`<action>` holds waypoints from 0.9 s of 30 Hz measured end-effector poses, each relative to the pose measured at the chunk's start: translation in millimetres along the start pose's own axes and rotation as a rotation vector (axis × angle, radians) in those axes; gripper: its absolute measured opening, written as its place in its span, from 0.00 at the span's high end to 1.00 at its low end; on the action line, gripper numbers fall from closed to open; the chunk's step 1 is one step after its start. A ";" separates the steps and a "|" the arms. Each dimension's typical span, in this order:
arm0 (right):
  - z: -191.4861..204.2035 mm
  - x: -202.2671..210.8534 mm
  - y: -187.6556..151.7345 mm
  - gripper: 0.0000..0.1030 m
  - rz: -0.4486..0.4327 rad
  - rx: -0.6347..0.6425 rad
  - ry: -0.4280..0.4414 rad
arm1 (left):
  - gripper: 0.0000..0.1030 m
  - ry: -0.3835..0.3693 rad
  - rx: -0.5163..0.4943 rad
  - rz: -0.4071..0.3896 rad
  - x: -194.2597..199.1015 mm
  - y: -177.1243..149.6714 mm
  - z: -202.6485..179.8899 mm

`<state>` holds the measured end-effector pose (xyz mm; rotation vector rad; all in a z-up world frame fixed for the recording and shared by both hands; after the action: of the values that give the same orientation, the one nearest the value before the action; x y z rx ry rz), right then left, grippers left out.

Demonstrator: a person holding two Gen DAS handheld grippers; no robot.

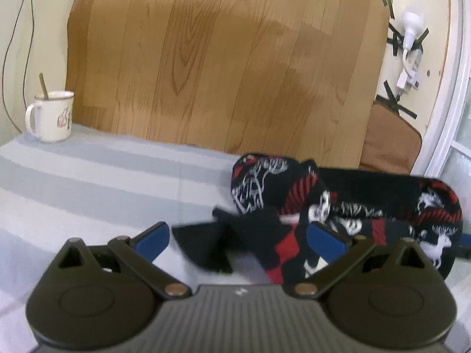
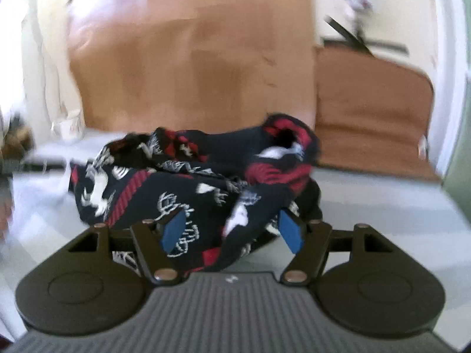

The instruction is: Fold small clothes

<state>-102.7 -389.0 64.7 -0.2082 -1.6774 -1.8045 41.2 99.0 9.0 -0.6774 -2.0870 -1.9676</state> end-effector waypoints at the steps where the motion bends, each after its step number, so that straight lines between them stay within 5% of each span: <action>1: 0.8 -6.8 0.5 0.21 -0.001 0.036 -0.057 | 0.00 -0.003 -0.002 0.002 -1.6 3.8 -1.4; 4: -23.0 -35.3 4.2 0.19 0.040 -0.002 -0.175 | 0.00 -0.022 -0.024 0.011 -7.1 10.5 -9.5; 5: -32.7 -38.1 1.1 0.27 0.065 -0.053 -0.164 | 0.00 -0.031 -0.036 0.015 -10.4 11.9 -14.2; 6: -38.4 -38.3 -1.6 0.71 0.080 -0.109 -0.122 | 0.00 -0.038 -0.050 0.027 -16.5 13.3 -20.3; 7: -45.3 -44.7 1.5 0.94 0.099 -0.153 -0.071 | 0.04 -0.039 -0.069 0.051 -26.4 13.5 -27.7; 8: -50.2 -49.9 6.8 0.93 0.101 -0.156 -0.084 | 0.29 -0.043 -0.083 0.080 -36.4 12.5 -33.9; 10: -64.4 -51.8 32.8 0.93 -0.004 -0.100 -0.199 | 0.61 -0.110 -0.054 0.175 -60.4 5.4 -46.5; 11: -73.8 -55.4 52.5 0.88 -0.076 -0.033 -0.296 | 0.69 -0.123 -0.018 0.196 -65.0 3.1 -50.4; 12: -83.0 -59.6 66.1 0.60 -0.132 0.040 -0.410 | 0.78 -0.128 -0.024 0.180 -60.9 4.8 -58.0; 13: -96.5 -67.0 78.5 0.43 -0.159 0.067 -0.526 | 0.80 -0.171 -0.042 0.170 -53.7 5.8 -66.9; 15: -118.7 -70.5 89.4 0.40 -0.120 -0.054 -0.559 | 0.80 -0.240 -0.075 0.126 -28.7 5.4 -79.0; 18: -105.4 -39.8 83.8 0.38 -0.185 -0.184 -0.378 | 0.73 -0.259 -0.094 0.068 5.6 3.7 -69.4; 20: -73.0 -23.6 69.6 0.36 -0.189 -0.194 -0.243 | 0.29 -0.205 -0.057 0.068 10.2 9.4 -48.3; 21: -56.4 -20.1 61.2 0.29 -0.170 -0.199 -0.148 | 0.19 -0.163 -0.030 0.060 9.5 14.2 -37.1; 24: 1.3 -32.1 24.1 0.17 0.036 -0.255 0.151 | 0.09 -0.162 0.040 0.080 -2.7 29.0 -28.6; 27: 21.1 -56.1 -1.5 0.17 0.168 -0.433 0.214 | 0.02 -0.234 0.044 0.131 -25.5 36.0 -52.5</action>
<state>-66.8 -349.7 37.2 -0.3189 -1.0775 -1.9629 71.0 43.0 35.0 -1.0522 -2.1439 -1.8442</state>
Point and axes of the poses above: each gripper's, at about its wrist camera, not at the fingertips, and x roughly against the way its jaws point, z to its left, y to its top, the point moved 6 cm from there along -x, roughly the way its jaws point, and after that the axes turned 10 degrees about -x, right-handed, at the moved point
